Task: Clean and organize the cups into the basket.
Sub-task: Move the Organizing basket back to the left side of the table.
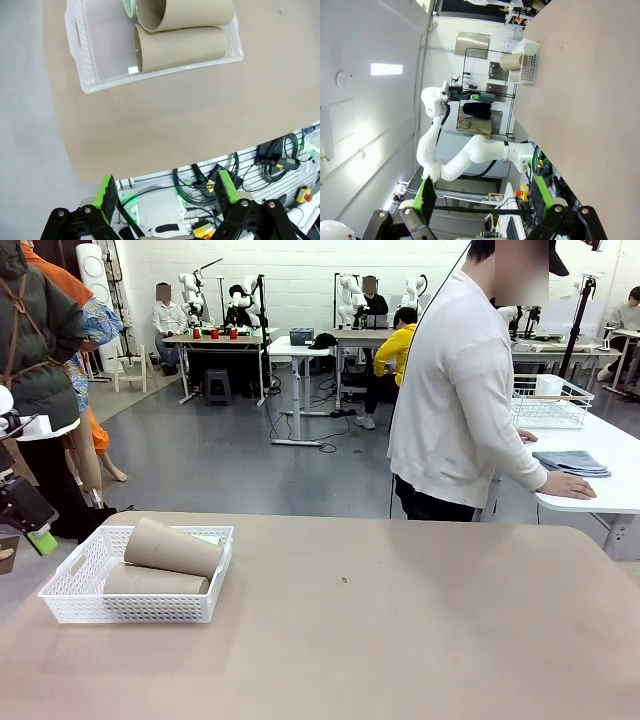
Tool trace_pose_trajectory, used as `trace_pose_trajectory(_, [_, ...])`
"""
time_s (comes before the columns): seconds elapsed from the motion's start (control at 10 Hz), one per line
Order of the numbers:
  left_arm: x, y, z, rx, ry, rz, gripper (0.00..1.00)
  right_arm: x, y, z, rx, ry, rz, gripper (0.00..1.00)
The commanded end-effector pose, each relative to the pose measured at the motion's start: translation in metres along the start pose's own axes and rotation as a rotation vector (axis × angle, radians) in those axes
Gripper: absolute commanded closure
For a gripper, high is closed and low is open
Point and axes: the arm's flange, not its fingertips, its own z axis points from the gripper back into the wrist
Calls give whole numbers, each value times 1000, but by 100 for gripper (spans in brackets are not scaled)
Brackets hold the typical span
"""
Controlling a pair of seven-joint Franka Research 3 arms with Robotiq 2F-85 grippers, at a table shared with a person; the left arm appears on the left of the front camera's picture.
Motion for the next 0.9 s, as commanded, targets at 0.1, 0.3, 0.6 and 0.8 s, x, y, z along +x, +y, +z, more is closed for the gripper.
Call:
trace_pose_trajectory(0.1, [0,0,0,0,0,0,0,-2,-2,-1,11,-10,15,0])
trace_pose_trajectory(0.3, [18,87,19,-522,-13,49,0,-2,-2,-1,11,-10,15,0])
trace_pose_trajectory(0.6, [30,178,33,-1023,-131,16,0,-2,-2,-1,11,-10,15,0])
trace_pose_trajectory(0.8, [27,248,24,-1181,-209,90,0,-2,-2,-1,11,-10,15,0])
